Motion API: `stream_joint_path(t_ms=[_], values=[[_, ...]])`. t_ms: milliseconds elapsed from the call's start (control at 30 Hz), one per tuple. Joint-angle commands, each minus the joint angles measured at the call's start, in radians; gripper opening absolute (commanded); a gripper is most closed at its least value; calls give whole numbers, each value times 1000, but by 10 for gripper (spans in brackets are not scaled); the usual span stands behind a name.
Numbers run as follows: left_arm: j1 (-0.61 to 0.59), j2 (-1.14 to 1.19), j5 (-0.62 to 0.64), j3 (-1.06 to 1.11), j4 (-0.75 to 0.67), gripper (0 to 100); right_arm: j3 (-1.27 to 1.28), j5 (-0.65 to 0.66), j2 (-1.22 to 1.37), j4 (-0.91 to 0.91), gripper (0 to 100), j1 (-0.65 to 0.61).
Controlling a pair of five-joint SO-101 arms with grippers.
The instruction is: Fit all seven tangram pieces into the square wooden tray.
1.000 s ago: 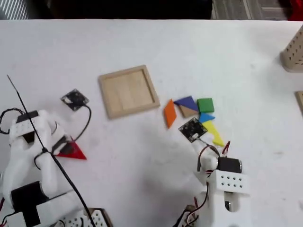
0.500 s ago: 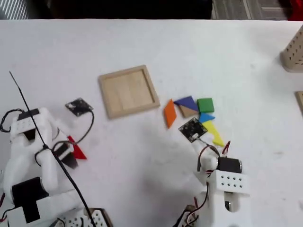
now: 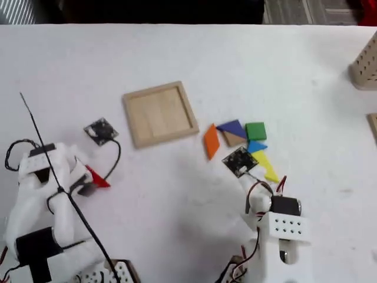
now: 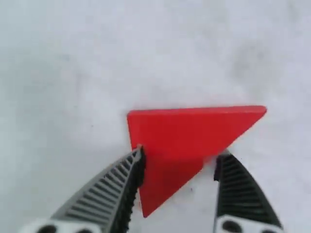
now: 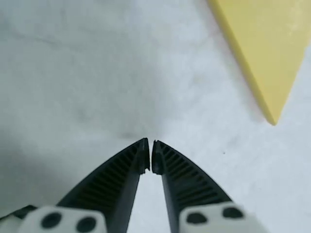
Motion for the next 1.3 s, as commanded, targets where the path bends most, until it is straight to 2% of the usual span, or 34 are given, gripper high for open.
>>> stream_joint_path(t_ms=[0,100,267,500,767,867,933,1067,1167,1267], values=[[18,-18,-11,32,-34,248,-5,11,-10,12,21,-7],[19,-19,-66,34,-26,248,-5,11,-10,12,21,-7],[18,-22,-72,34,-40,248,-3,11,-10,12,21,-7],[16,-16,6,31,-149,247,-3,11,-8,13,21,-7],[13,1,-38,46,-219,221,-3,12,-7,13,21,-7],[15,79,-95,58,-292,212,-3,12,-7,13,21,-7],[5,133,-87,28,-302,212,-3,12,-7,13,21,-7],[-21,156,-86,-37,-264,212,-3,12,-5,13,21,-7],[-24,153,-61,-91,-157,226,-3,12,-5,13,21,-8],[-21,160,126,-206,32,234,-3,12,-5,13,21,-8]])
